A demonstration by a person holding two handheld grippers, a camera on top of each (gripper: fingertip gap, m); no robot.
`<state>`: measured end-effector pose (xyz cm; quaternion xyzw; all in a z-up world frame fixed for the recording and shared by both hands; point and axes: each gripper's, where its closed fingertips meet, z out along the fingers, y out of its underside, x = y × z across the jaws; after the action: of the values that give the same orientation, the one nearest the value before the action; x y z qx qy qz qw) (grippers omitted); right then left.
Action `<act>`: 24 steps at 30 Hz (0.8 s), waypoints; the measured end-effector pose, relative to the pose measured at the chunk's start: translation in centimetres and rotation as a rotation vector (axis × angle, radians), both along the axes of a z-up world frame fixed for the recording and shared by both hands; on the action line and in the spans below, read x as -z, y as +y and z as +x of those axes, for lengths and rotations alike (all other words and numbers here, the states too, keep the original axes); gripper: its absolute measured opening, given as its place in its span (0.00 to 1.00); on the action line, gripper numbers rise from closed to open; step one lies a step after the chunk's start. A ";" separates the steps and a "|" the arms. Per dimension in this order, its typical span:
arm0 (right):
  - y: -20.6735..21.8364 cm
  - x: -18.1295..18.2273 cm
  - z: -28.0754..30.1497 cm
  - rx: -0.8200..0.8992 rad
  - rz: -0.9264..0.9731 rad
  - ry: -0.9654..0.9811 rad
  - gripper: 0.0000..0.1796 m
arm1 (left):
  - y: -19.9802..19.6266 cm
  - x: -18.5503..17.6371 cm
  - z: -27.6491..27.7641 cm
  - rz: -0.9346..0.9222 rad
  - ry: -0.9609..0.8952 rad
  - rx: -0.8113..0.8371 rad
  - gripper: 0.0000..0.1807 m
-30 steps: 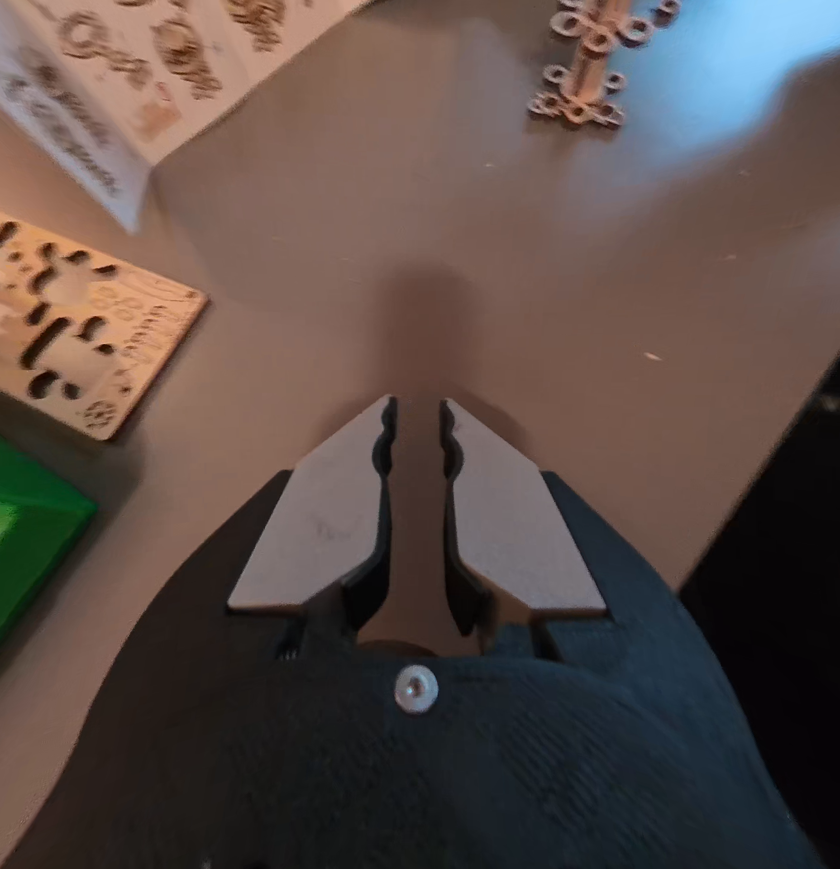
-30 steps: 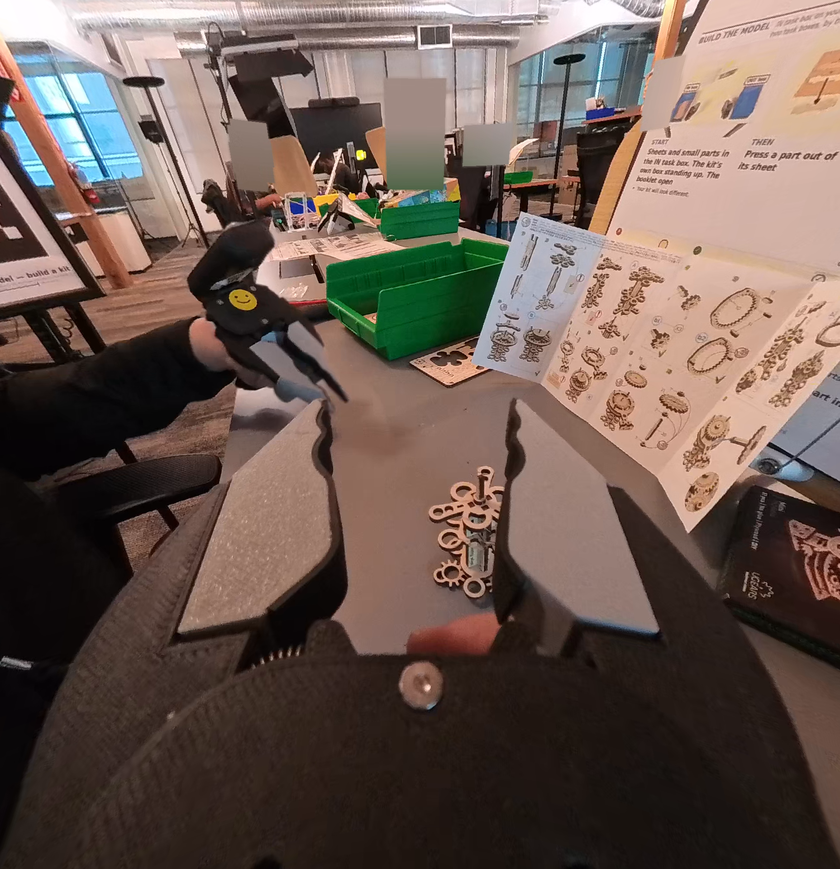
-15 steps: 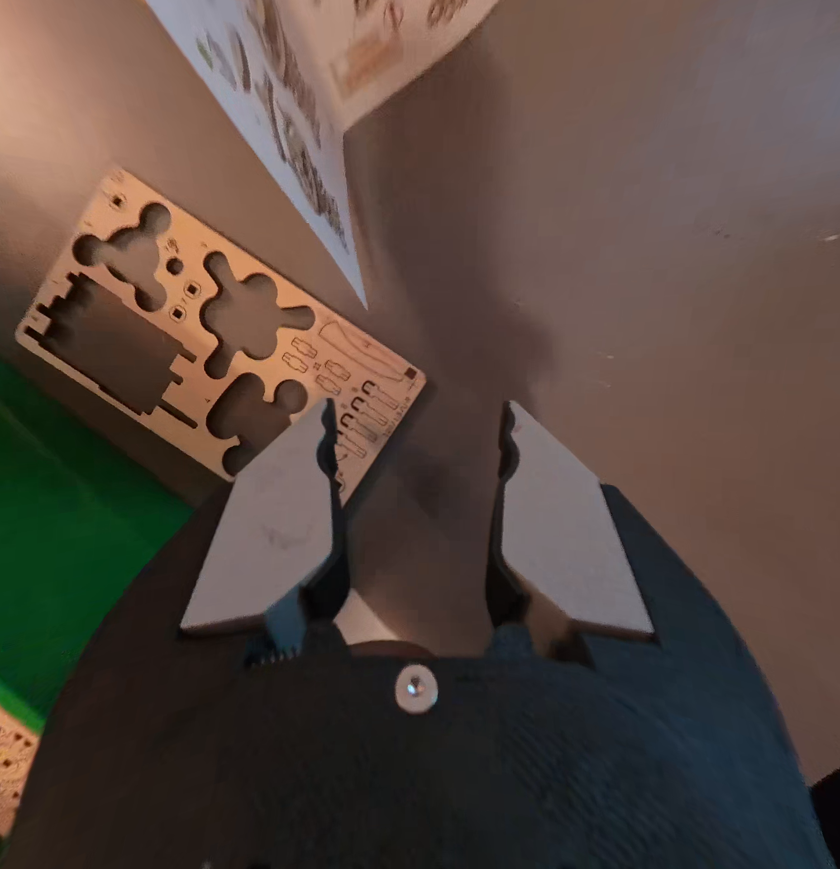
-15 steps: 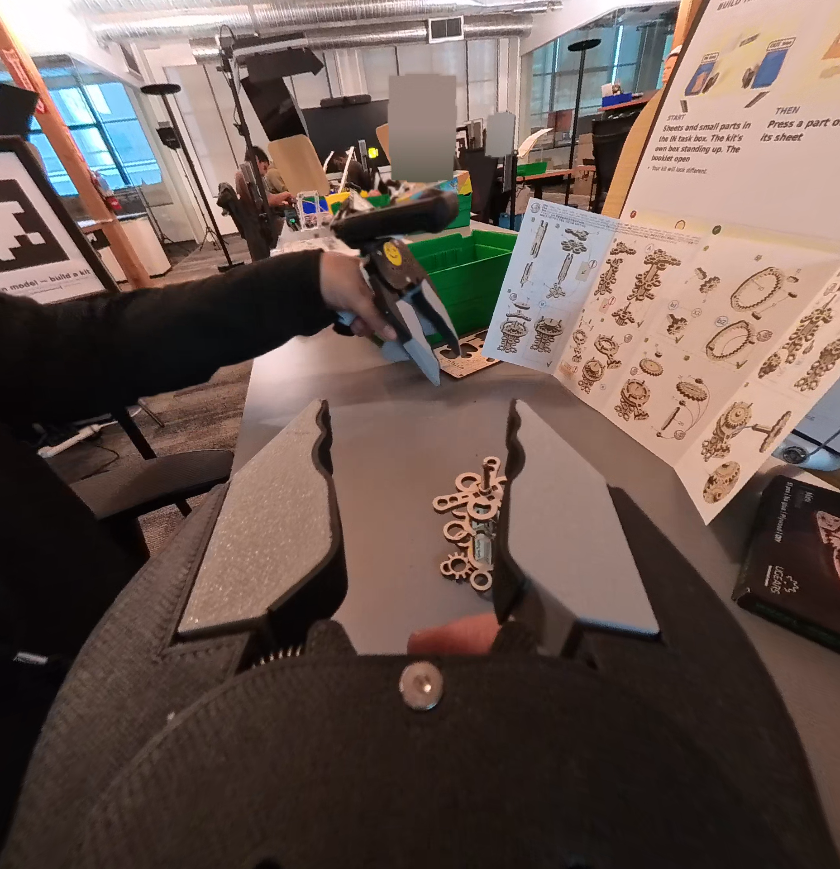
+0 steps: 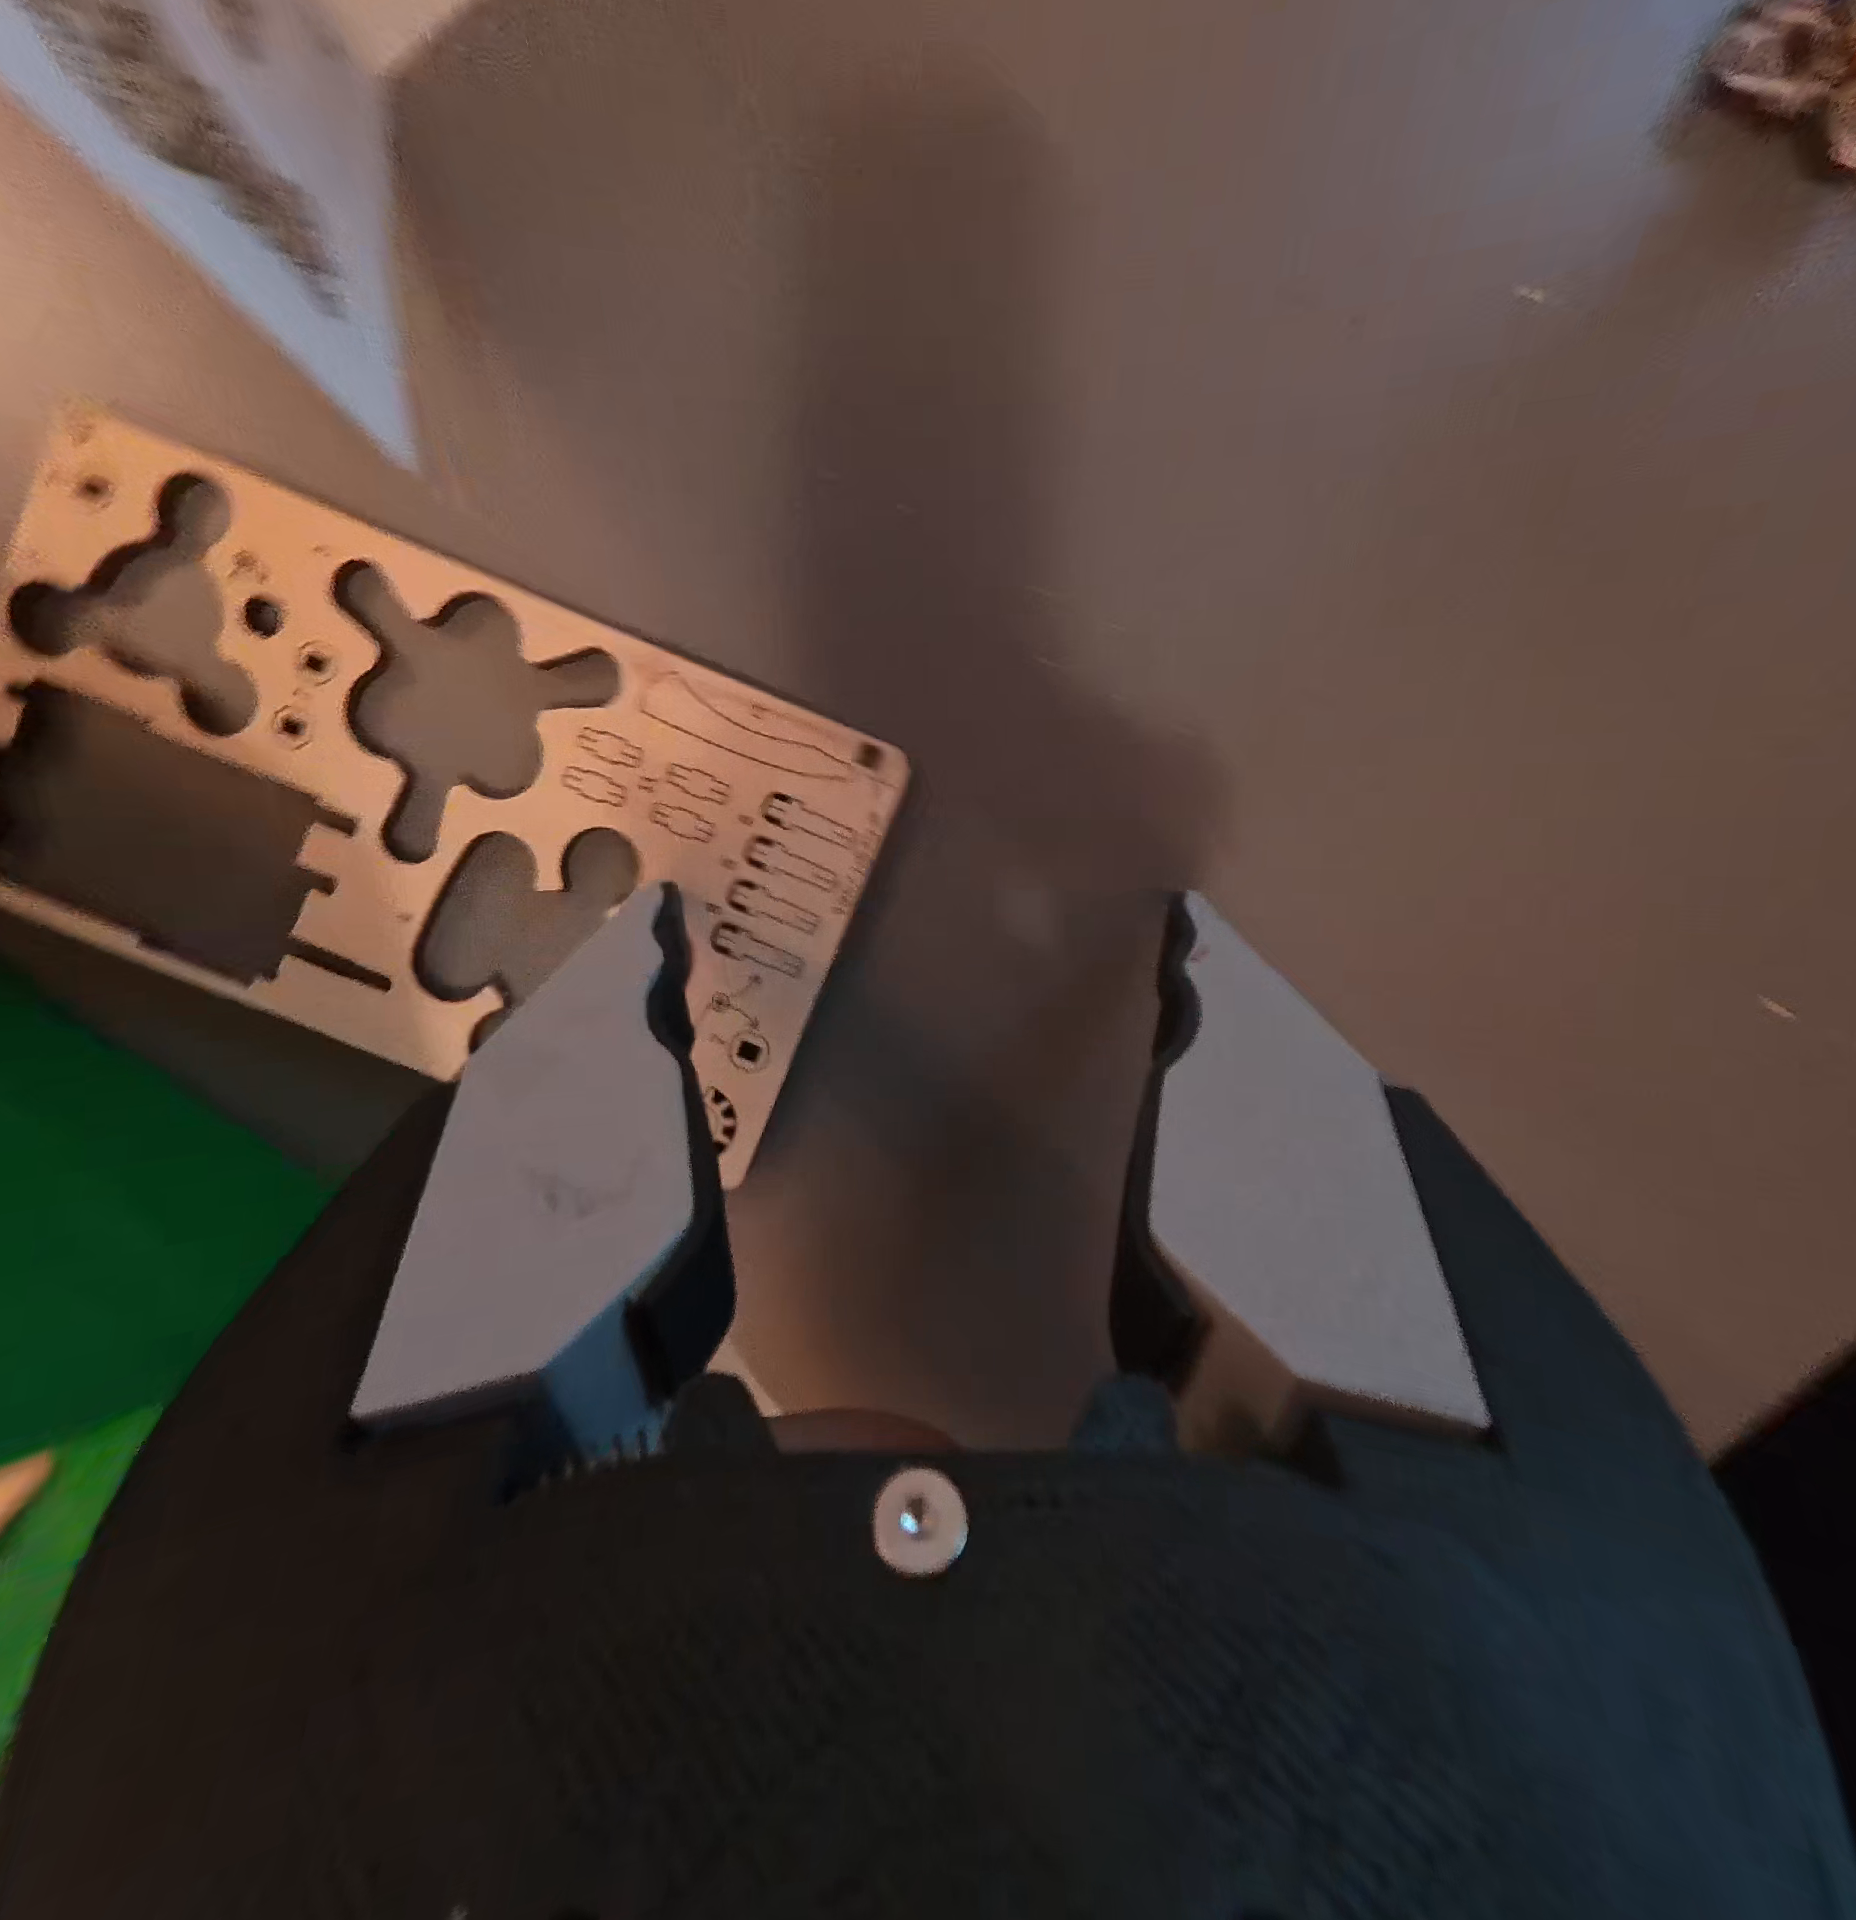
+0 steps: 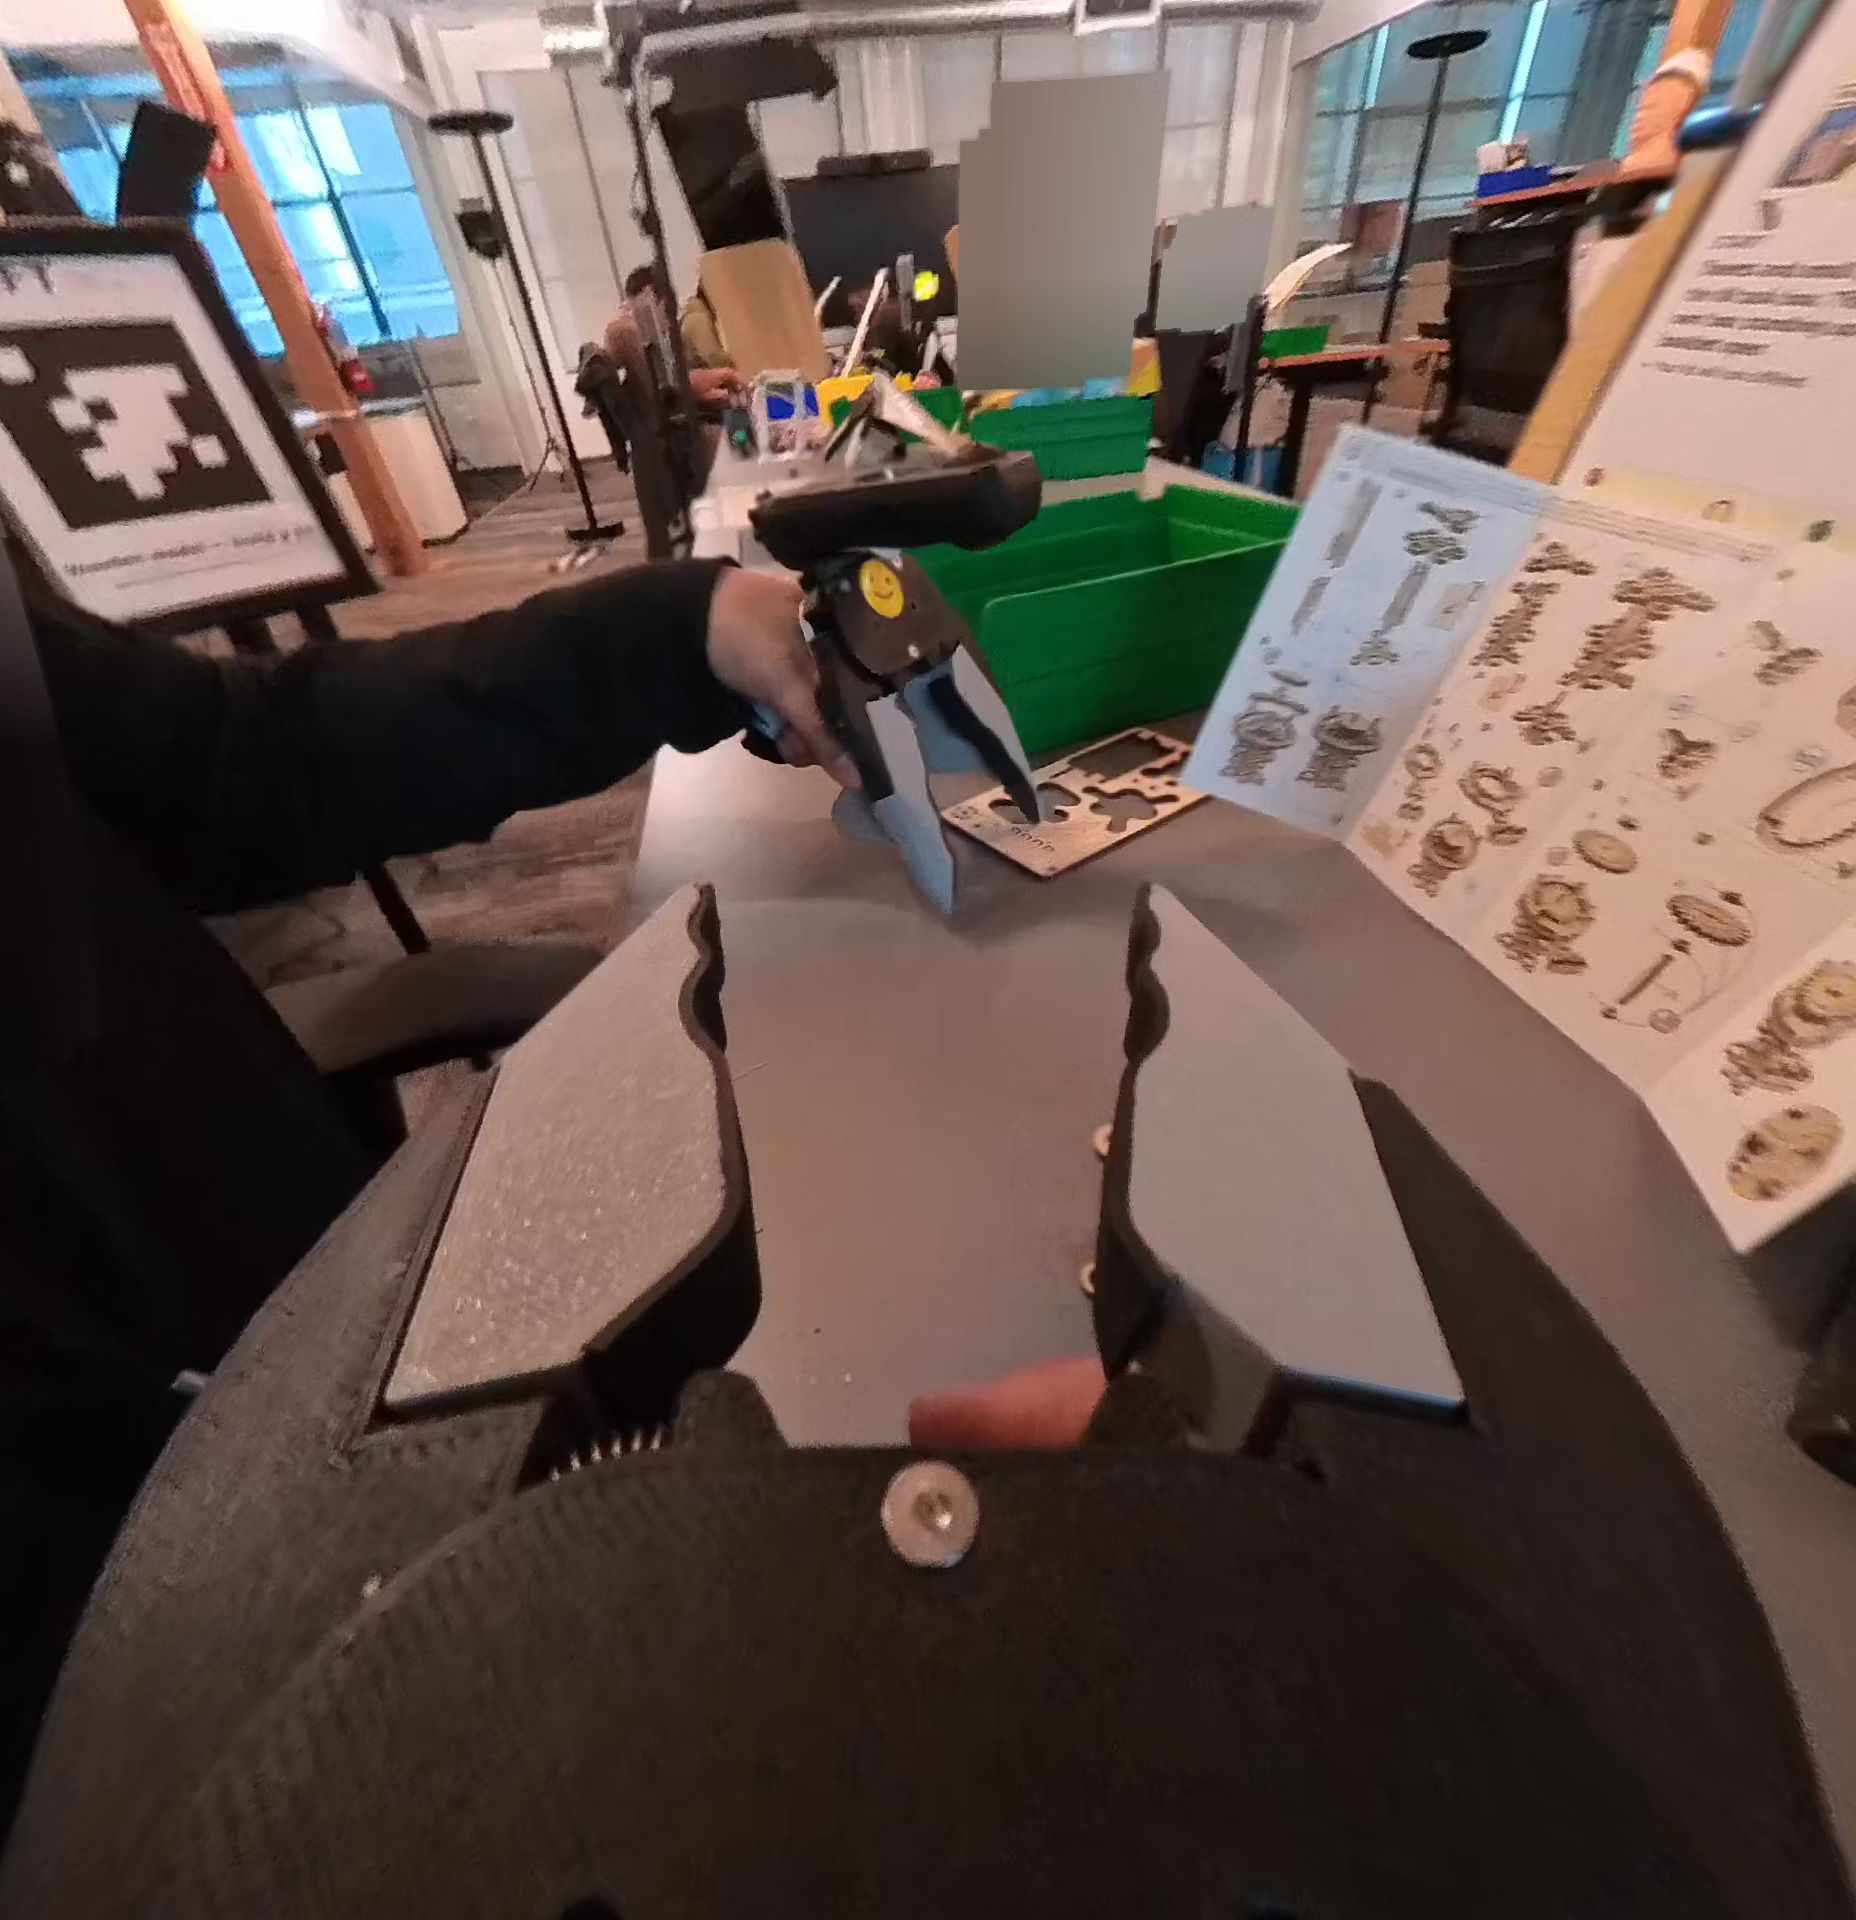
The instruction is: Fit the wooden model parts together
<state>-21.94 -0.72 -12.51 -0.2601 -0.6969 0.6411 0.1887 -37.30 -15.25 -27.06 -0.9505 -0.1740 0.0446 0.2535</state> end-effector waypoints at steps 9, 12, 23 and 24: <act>-7.6 4.0 1.3 -0.154 0.090 -0.136 0.43 | -0.9 -1.3 12.0 0.172 -0.023 0.161 0.39; -10.0 5.4 0.7 -0.175 0.094 -0.192 0.43 | -2.5 -2.1 8.9 0.231 0.065 0.021 0.39; -14.9 8.8 -7.2 0.004 0.175 -0.393 0.55 | -4.6 -3.1 1.5 0.530 -0.054 -0.236 0.46; -14.9 9.0 -7.9 0.015 0.178 -0.405 0.56 | -4.8 -3.0 1.0 0.525 -0.046 -0.243 0.48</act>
<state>-29.82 -15.67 -21.51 -0.3713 -0.7724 0.5103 0.0720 -36.27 -20.05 -24.03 -0.8253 -0.2979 0.0064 0.4797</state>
